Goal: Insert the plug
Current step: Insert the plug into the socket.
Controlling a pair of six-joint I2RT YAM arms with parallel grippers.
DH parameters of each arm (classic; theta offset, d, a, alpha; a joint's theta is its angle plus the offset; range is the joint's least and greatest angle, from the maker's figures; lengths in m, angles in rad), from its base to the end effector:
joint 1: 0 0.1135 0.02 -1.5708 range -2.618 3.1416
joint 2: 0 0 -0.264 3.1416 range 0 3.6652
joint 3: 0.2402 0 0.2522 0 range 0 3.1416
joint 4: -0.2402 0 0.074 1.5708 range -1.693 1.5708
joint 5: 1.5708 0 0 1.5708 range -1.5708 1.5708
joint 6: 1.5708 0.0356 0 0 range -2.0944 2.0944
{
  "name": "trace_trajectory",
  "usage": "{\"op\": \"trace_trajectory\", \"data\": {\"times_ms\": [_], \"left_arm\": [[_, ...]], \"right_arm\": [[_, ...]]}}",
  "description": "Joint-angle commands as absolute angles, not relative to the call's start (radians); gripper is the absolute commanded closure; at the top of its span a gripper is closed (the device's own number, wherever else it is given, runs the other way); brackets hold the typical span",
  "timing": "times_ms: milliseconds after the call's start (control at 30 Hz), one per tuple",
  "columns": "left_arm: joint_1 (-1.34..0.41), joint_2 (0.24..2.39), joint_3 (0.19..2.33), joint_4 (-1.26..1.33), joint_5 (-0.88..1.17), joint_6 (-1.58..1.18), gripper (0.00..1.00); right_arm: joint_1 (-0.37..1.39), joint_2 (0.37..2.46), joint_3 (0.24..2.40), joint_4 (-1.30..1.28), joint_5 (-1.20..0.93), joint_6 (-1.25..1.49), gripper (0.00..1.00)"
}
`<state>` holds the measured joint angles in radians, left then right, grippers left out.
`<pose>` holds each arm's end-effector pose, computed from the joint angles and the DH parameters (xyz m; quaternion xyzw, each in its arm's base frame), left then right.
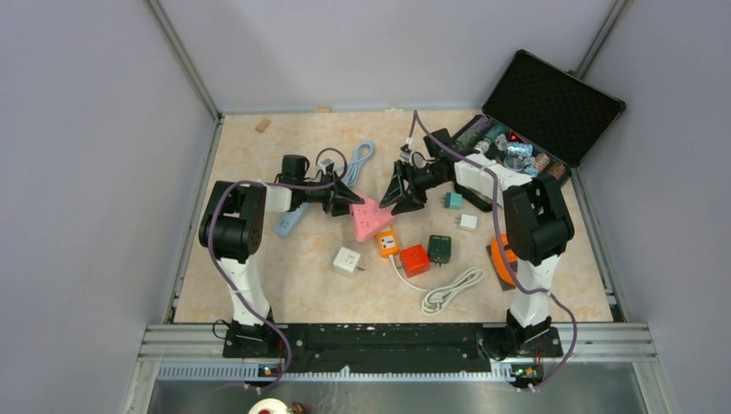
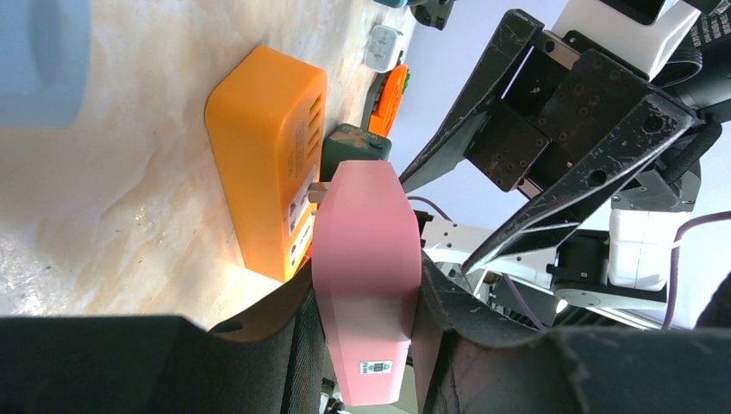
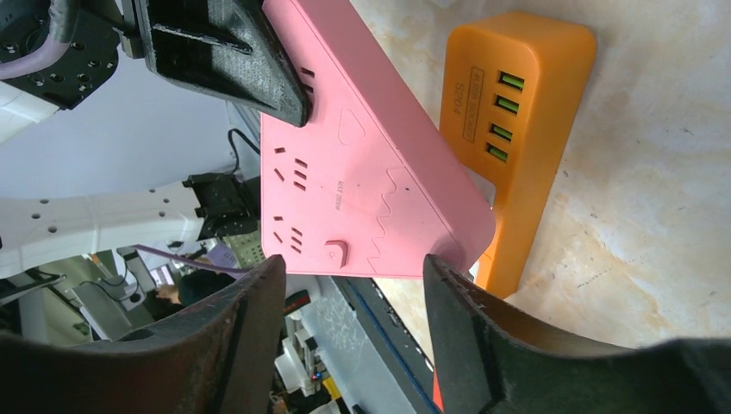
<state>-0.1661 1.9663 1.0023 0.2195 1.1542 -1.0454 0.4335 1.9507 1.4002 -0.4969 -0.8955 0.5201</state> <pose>0.3651 -0.0942 0.1302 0.1285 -0.7878 0.6024 0.0079 0.3569 0.1958 0.1983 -0.0742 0.8748 0.4786 0.0153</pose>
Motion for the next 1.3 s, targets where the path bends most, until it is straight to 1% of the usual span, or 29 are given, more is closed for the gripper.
{"op": "trace_trajectory", "data": {"times_ms": [0, 167, 233, 333, 400, 667, 1267], "left_arm": [[-0.163, 1.877, 0.996, 0.346, 1.229, -1.117, 1.0], [-0.163, 1.862, 0.981, 0.359, 1.227, -1.117, 1.0], [-0.163, 1.857, 0.979, 0.361, 1.228, -1.118, 1.0], [-0.161, 1.852, 0.975, 0.357, 1.23, -1.115, 1.0], [-0.16, 1.848, 0.969, 0.354, 1.23, -1.112, 1.0], [-0.143, 1.831, 0.955, 0.283, 1.222, -1.048, 1.0], [-0.143, 1.896, 0.999, 0.257, 1.214, -1.009, 1.0]], "right_arm": [[0.438, 1.92, 1.379, -0.485, -0.901, 0.519, 0.44], [0.437, 1.925, 1.375, -0.483, -0.908, 0.525, 0.47], [0.44, 1.926, 1.377, -0.485, -0.91, 0.522, 0.46], [0.443, 1.928, 1.382, -0.499, -0.901, 0.513, 0.41], [0.447, 1.928, 1.383, -0.501, -0.899, 0.511, 0.4], [0.455, 1.945, 1.383, -0.501, -0.903, 0.514, 0.46], [0.462, 1.951, 1.398, -0.527, -0.893, 0.491, 0.45]]}}
